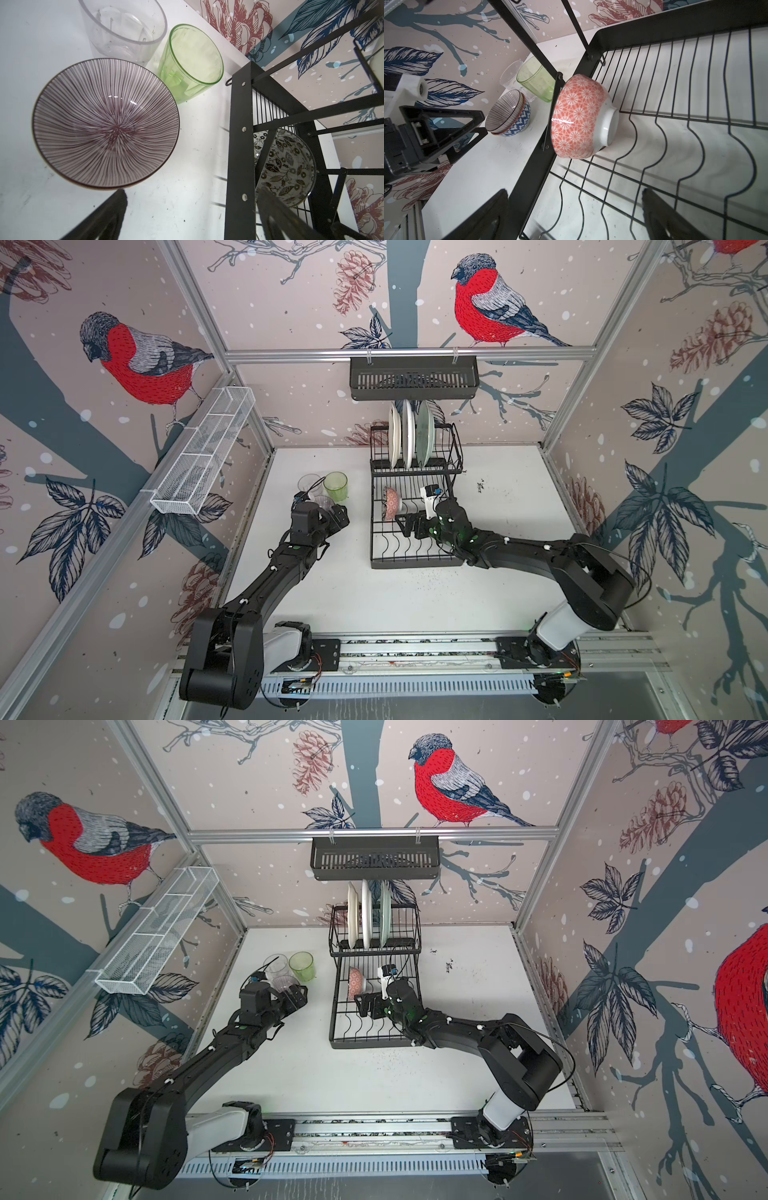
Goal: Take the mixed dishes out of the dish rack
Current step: 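Lower the right gripper onto the rim of the red-flowered bowl in the rack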
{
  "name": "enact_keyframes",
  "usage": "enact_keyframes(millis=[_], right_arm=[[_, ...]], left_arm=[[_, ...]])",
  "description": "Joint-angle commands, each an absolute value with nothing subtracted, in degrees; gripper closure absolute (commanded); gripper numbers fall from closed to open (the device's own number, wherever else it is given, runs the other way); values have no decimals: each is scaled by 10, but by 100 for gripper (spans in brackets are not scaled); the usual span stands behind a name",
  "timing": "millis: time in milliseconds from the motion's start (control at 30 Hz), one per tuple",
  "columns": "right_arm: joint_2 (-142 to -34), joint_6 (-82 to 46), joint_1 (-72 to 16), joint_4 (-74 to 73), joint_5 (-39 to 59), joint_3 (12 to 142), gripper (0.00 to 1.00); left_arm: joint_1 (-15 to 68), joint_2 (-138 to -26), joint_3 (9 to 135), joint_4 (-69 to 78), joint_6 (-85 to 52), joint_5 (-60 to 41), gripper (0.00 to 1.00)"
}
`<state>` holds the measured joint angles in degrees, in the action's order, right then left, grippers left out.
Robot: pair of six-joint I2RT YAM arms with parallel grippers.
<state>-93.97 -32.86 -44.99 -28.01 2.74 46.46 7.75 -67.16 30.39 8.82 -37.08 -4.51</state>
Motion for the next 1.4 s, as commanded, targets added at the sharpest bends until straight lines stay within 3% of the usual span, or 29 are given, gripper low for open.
enact_keyframes(millis=[0, 567, 1367], right_arm=[[-961, -327, -453, -313, 25, 480, 0], [-1054, -310, -454, -294, 21, 562, 4], [-1135, -315, -455, -204, 4, 663, 23]], left_arm=[[77, -665, 295, 139, -362, -69, 3], [78, -648, 275, 155, -372, -99, 2], [79, -649, 269, 154, -373, -107, 2]])
